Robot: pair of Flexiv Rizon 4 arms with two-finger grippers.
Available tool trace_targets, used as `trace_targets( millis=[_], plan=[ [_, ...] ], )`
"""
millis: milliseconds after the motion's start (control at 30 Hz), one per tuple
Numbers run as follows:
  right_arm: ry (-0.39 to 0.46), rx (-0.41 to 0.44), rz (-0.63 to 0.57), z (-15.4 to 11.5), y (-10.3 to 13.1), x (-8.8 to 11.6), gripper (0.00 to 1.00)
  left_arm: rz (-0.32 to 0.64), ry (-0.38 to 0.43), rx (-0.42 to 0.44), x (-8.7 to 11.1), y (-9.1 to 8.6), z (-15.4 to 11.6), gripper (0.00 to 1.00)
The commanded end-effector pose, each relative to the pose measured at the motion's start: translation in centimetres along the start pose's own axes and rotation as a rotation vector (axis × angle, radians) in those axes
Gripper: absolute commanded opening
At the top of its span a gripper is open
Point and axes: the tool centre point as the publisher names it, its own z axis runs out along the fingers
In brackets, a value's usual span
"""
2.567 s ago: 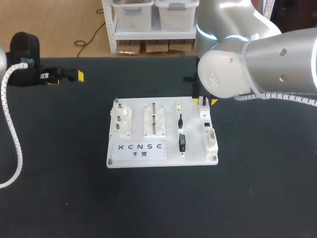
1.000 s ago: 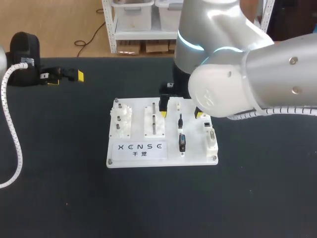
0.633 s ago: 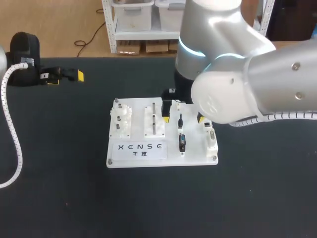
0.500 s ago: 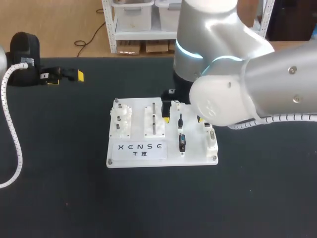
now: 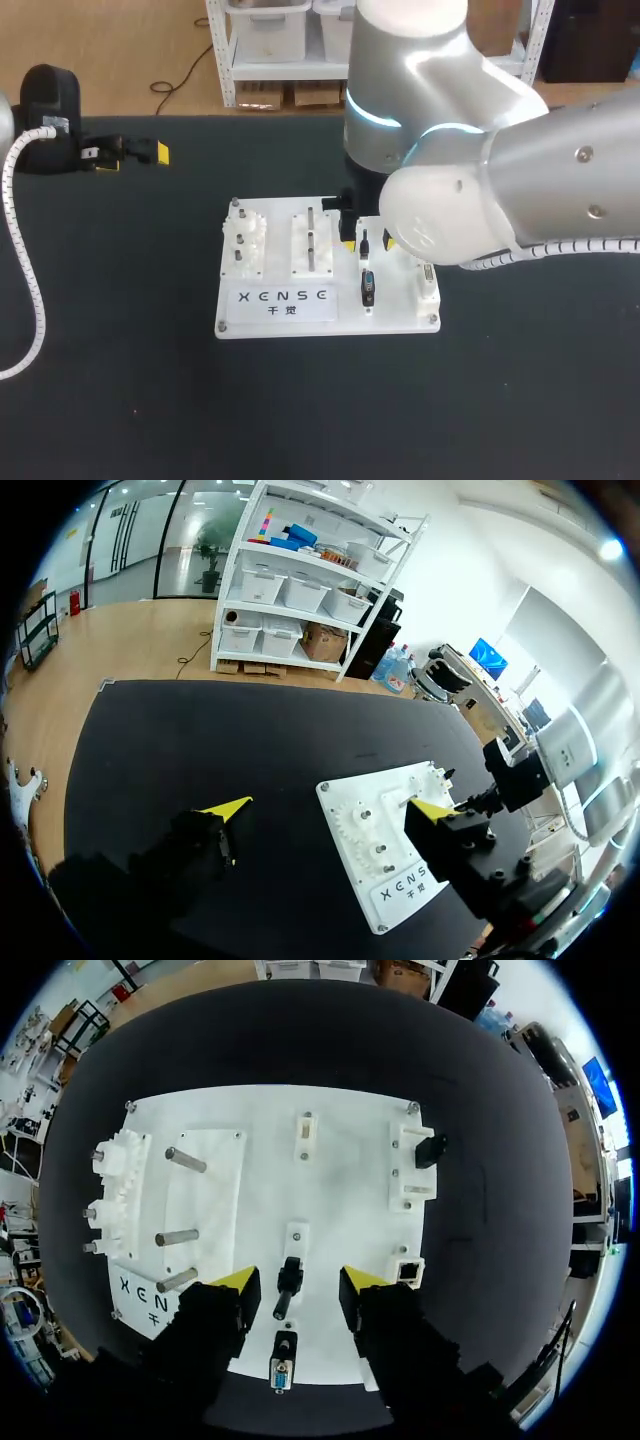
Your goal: Insert the USB connector, Ethernet cable, and multi-pin plug into their matching sockets one by one.
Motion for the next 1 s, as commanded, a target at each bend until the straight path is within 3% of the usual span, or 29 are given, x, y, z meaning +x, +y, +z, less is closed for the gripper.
trace_targets(
  millis=[33,267,467,767,1000],
  plan=[
    [-0.021,0.021,-0.010,0.14,0.27,0.32,0.47,0.000,0.000,0.000,0.00,0.00,0.00,1.00],
    [-0.026,0.027,-0.019,0.35,0.42,0.27,0.41,0.000,0.000,0.000,0.00,0.00,0.00,1.00],
    [-0.029,0.024,-0.017,0.37,0.44,0.21,0.30,0.000,0.000,0.000,0.00,0.00,0.00,1.00],
    [-0.033,0.018,0.000,0.49,0.35,-0.25,0.28,0.000,0.000,0.000,0.00,0.00,0.00,1.00],
    [-0.011,-0.004,0.009,0.88,0.60,-0.13,0.20,0.000,0.000,0.000,0.00,0.00,0.00,1.00]
  ],
)
